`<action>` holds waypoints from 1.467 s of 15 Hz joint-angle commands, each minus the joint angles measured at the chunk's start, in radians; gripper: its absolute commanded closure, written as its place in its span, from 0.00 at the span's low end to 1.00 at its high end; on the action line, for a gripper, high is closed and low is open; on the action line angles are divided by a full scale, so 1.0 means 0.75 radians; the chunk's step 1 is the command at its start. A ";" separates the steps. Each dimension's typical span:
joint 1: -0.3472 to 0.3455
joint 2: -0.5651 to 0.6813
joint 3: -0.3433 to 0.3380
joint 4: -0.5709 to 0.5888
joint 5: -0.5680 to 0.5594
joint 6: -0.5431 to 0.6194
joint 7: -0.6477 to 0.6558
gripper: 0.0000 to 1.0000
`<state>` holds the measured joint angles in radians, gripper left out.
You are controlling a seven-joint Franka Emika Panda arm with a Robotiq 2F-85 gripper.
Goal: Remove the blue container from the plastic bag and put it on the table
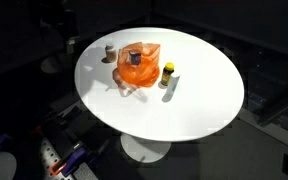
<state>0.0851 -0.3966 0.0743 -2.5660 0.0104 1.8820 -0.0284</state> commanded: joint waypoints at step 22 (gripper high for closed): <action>-0.116 0.326 -0.037 0.388 -0.138 0.032 0.191 0.00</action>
<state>0.0212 -0.2383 0.0620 -2.3480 -0.0677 1.9015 0.0553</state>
